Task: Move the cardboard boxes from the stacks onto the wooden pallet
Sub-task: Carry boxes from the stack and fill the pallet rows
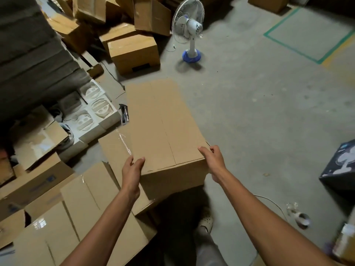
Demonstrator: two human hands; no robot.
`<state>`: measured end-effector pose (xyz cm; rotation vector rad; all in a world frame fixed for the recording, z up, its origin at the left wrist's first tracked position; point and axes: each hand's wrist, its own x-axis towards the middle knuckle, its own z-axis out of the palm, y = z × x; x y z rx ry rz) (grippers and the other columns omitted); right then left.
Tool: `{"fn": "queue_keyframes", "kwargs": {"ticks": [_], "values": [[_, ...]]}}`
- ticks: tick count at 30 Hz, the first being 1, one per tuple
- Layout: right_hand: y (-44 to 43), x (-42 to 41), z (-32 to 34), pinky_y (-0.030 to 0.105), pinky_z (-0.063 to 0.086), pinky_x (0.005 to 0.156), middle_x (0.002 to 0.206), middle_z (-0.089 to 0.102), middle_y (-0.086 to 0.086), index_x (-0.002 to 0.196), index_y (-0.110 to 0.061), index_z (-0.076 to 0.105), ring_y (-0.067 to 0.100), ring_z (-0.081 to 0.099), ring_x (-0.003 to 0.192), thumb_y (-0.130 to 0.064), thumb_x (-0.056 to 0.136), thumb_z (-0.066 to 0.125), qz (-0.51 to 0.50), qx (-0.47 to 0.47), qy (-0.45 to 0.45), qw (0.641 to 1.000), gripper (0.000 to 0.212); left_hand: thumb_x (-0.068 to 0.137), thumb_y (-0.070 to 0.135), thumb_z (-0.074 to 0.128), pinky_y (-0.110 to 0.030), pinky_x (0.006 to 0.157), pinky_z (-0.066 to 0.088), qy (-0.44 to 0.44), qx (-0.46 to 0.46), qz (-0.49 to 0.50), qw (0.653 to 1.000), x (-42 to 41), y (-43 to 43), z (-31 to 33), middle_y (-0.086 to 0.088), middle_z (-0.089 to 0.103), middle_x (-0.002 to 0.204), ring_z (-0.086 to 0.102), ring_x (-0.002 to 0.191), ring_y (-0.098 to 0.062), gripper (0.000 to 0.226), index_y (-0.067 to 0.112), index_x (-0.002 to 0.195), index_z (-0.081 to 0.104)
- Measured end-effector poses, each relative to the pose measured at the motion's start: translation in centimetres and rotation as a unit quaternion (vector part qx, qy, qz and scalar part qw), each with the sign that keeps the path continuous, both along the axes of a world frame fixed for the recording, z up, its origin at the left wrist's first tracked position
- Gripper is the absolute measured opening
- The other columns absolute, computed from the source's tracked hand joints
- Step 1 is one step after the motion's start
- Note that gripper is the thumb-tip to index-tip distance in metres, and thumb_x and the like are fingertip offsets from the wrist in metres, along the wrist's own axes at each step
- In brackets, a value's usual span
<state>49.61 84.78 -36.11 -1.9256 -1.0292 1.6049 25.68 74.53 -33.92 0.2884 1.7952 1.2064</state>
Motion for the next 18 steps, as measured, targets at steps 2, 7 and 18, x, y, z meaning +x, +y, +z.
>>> {"fn": "queue_keyframes", "kwargs": {"ticks": [2, 7, 18], "values": [[-2.4, -1.9, 1.0, 0.048, 0.050, 0.094, 0.105, 0.064, 0.004, 0.097, -0.029, 0.049, 0.030, 0.059, 0.107, -0.072, 0.063, 0.064, -0.045, 0.002, 0.035, 0.998, 0.057, 0.073, 0.045, 0.069, -0.048, 0.112, 0.042, 0.010, 0.037, -0.007, 0.999, -2.1, -1.2, 0.9, -0.005, 0.065, 0.133, 0.061, 0.123, -0.022, 0.078, 0.011, 0.142, 0.052], [-9.4, -7.0, 6.0, 0.051, 0.049, 0.101, 0.129, 0.057, 0.005, 0.131, -0.019, 0.047, 0.028, 0.054, 0.117, -0.062, 0.081, 0.064, -0.115, 0.039, 0.054, 0.991, 0.068, 0.086, 0.045, 0.058, -0.037, 0.091, 0.043, 0.043, 0.088, -0.040, 0.994, -5.3, -4.7, 5.8, 0.003, 0.068, 0.116, 0.058, 0.106, -0.018, 0.053, 0.012, 0.128, 0.062], [-23.8, -11.7, 13.6, 0.059, 0.044, 0.106, 0.133, 0.062, 0.001, 0.134, -0.025, 0.055, 0.029, 0.058, 0.122, -0.080, 0.050, 0.067, -0.175, 0.067, 0.117, 0.975, 0.101, 0.087, 0.053, 0.058, -0.041, 0.092, 0.044, 0.086, 0.134, -0.070, 0.985, -10.7, -15.2, 13.1, -0.003, 0.066, 0.105, 0.057, 0.100, -0.022, 0.034, 0.021, 0.093, 0.068]]}}
